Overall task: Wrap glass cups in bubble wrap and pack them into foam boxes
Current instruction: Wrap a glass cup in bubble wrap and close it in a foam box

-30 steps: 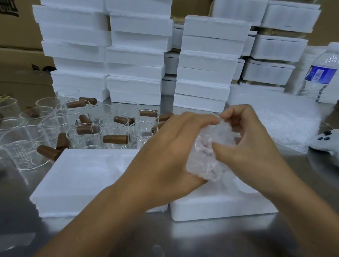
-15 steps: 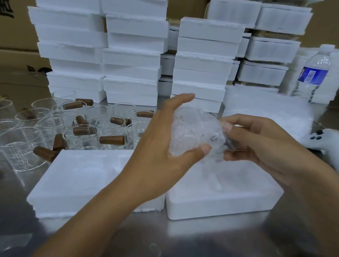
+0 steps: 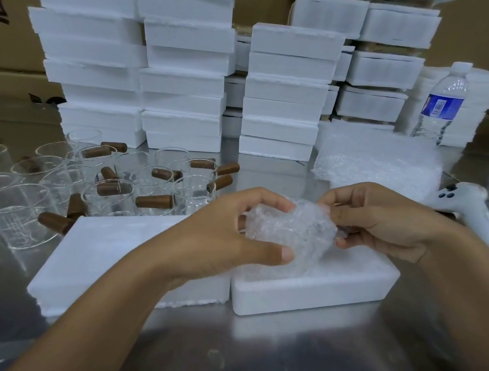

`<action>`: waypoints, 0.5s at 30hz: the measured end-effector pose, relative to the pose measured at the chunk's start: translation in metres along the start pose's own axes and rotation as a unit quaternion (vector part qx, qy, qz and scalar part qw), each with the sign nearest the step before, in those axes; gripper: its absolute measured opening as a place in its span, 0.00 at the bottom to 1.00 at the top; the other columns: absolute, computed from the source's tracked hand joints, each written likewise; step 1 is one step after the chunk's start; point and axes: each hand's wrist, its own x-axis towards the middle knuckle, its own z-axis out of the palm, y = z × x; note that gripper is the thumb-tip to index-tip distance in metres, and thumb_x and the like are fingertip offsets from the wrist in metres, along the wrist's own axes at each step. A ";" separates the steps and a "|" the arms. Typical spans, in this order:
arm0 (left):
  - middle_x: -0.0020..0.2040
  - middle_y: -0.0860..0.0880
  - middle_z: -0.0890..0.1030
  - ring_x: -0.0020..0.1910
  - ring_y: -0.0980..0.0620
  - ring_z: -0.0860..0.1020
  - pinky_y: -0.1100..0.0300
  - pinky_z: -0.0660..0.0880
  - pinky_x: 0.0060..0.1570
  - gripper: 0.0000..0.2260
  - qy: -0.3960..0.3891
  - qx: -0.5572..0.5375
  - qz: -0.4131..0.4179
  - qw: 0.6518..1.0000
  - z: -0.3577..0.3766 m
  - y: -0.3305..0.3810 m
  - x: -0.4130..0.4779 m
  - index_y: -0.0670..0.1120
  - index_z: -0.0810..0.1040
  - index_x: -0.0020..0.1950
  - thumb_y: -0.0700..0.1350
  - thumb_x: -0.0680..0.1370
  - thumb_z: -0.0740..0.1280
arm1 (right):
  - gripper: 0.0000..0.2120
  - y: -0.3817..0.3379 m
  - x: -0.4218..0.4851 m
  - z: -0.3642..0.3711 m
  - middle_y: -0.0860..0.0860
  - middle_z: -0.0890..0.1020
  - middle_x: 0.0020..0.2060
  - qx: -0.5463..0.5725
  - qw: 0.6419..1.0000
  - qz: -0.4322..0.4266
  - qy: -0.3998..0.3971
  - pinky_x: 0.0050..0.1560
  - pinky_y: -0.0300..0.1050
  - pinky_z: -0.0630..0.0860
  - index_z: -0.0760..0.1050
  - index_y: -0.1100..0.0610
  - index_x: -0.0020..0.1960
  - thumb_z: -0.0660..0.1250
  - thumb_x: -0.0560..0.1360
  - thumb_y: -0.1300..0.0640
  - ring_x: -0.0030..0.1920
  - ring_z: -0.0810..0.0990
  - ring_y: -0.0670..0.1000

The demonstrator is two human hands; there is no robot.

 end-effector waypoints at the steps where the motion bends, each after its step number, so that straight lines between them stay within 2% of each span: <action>1: 0.54 0.58 0.82 0.53 0.58 0.81 0.60 0.77 0.54 0.20 0.002 0.002 -0.002 1.000 -0.001 -0.001 0.000 0.62 0.79 0.51 0.47 0.63 0.77 | 0.11 0.000 0.001 0.000 0.51 0.79 0.28 -0.005 1.000 0.000 0.002 0.30 0.35 0.75 0.80 0.60 0.40 0.69 0.61 0.55 0.27 0.76 0.44; 4: 0.54 0.57 0.82 0.53 0.57 0.81 0.60 0.77 0.54 0.21 0.002 0.011 0.001 1.000 -0.003 -0.001 0.000 0.61 0.78 0.54 0.41 0.67 0.77 | 0.11 0.003 0.003 0.001 0.53 0.81 0.31 -0.018 1.000 -0.008 0.016 0.32 0.36 0.77 0.81 0.58 0.39 0.70 0.60 0.53 0.30 0.78 0.46; 8: 0.58 0.59 0.79 0.59 0.63 0.76 0.66 0.72 0.60 0.24 0.011 0.011 0.027 1.000 -0.007 0.001 -0.001 0.61 0.76 0.58 0.43 0.64 0.73 | 0.18 0.004 0.005 0.005 0.56 0.80 0.34 -0.045 0.998 -0.013 0.033 0.32 0.35 0.77 0.81 0.59 0.41 0.71 0.54 0.50 0.31 0.78 0.46; 10: 0.60 0.58 0.79 0.61 0.64 0.75 0.63 0.69 0.63 0.23 0.040 -0.014 0.038 0.998 -0.010 0.002 0.000 0.60 0.76 0.58 0.44 0.65 0.72 | 0.20 0.004 0.006 0.006 0.55 0.81 0.33 -0.058 0.998 -0.017 0.036 0.32 0.35 0.76 0.80 0.59 0.41 0.72 0.54 0.49 0.31 0.79 0.46; 13: 0.55 0.56 0.81 0.57 0.59 0.79 0.61 0.72 0.57 0.17 0.084 -0.060 0.038 0.994 -0.013 0.002 0.003 0.58 0.78 0.56 0.45 0.69 0.72 | 0.15 0.006 0.005 0.008 0.50 0.81 0.28 -0.087 0.996 -0.021 0.012 0.34 0.35 0.76 0.79 0.57 0.39 0.73 0.56 0.49 0.30 0.79 0.44; 15: 0.53 0.54 0.82 0.55 0.58 0.80 0.63 0.73 0.53 0.14 0.090 -0.045 0.032 0.994 -0.013 0.000 0.005 0.56 0.78 0.56 0.41 0.73 0.72 | 0.14 0.006 0.006 0.009 0.49 0.81 0.28 -0.102 0.994 -0.025 0.011 0.35 0.34 0.76 0.79 0.56 0.39 0.72 0.57 0.50 0.30 0.79 0.44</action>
